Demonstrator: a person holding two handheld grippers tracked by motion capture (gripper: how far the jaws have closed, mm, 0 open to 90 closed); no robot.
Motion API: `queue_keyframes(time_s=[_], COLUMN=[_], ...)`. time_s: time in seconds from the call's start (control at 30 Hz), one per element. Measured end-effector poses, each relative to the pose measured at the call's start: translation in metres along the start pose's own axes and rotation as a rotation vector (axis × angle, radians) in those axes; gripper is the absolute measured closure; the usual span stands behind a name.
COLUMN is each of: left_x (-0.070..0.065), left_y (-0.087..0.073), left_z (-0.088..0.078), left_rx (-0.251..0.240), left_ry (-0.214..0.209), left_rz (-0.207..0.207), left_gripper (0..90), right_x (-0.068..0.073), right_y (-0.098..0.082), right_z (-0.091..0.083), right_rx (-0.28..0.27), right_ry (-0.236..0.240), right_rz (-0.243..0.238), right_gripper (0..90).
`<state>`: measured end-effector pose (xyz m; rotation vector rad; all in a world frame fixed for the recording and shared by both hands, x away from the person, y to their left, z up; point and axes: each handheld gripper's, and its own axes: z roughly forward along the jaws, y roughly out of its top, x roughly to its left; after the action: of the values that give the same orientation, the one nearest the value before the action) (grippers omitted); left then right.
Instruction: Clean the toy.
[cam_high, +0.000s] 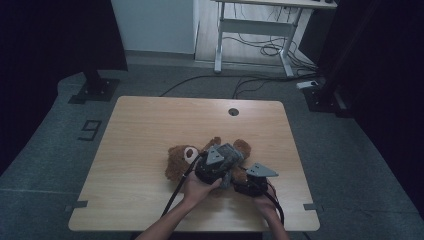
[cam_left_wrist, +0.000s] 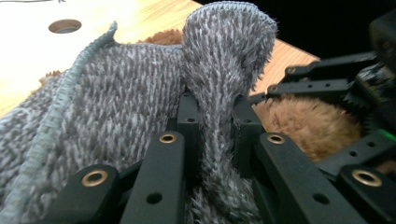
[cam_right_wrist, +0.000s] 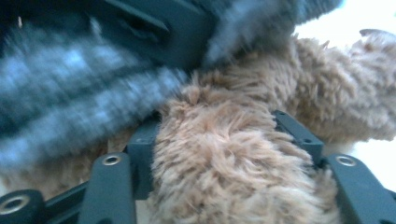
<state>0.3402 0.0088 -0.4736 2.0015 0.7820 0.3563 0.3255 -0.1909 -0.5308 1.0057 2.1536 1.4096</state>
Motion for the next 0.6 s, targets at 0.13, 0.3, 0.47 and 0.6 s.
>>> queue_keyframes(time_s=[0.13, 0.3, 0.47, 0.6], left_x=[0.009, 0.04, 0.051, 0.071], left_y=[-0.004, -0.022, -0.04, -0.048], left_z=[-0.017, -0.045, -0.081, -0.099], left_rx=[-0.001, -0.01, -0.091, -0.1], left_ry=[0.06, 0.127, 0.15, 0.219], left_rz=[0.016, -0.041, -0.048, -0.086], left_gripper=[77.9, 78.0, 78.4, 78.1], right_x=[0.001, 0.0, 0.003, 0.001], right_y=[0.0, -0.003, -0.004, -0.005], right_z=[-0.001, -0.003, -0.003, -0.003], right_rx=[0.01, 0.022, 0.026, 0.022], right_ry=[-0.007, -0.001, -0.002, 0.002], right_rz=[-0.011, -0.008, -0.022, -0.004], right_gripper=[49.5, 51.8, 52.4, 52.5])
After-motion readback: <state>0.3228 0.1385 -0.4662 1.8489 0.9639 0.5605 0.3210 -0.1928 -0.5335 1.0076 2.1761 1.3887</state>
